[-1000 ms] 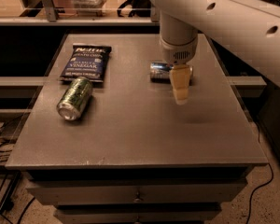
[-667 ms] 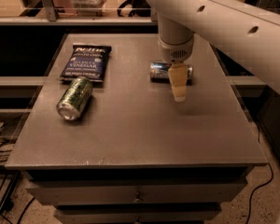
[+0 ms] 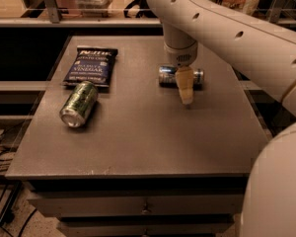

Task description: Place redbull can upright

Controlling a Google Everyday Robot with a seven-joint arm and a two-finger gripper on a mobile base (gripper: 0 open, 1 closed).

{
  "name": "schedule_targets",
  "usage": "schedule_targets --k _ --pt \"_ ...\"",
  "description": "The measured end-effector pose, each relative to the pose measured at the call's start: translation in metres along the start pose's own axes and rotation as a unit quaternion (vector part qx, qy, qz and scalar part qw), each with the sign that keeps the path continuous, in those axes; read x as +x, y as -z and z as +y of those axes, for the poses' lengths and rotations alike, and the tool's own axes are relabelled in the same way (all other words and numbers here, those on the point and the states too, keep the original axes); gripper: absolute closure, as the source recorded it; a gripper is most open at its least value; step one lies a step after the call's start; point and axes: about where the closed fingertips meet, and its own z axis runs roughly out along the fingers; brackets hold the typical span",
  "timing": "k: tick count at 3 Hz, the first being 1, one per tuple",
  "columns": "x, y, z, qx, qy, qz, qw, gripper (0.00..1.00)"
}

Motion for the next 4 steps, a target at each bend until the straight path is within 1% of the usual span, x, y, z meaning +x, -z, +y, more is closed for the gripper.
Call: schedule_targets --k 1,3,4 --pt "0.0 -0.008 -0.005 -0.001 0.002 0.011 0.9999 0.4" --pt "0.001 -0.004 -0.006 0.001 0.002 0.015 0.9999 0.87" --pt "0.003 0.026 0.007 0.025 0.0 0.005 0.9997 1.0"
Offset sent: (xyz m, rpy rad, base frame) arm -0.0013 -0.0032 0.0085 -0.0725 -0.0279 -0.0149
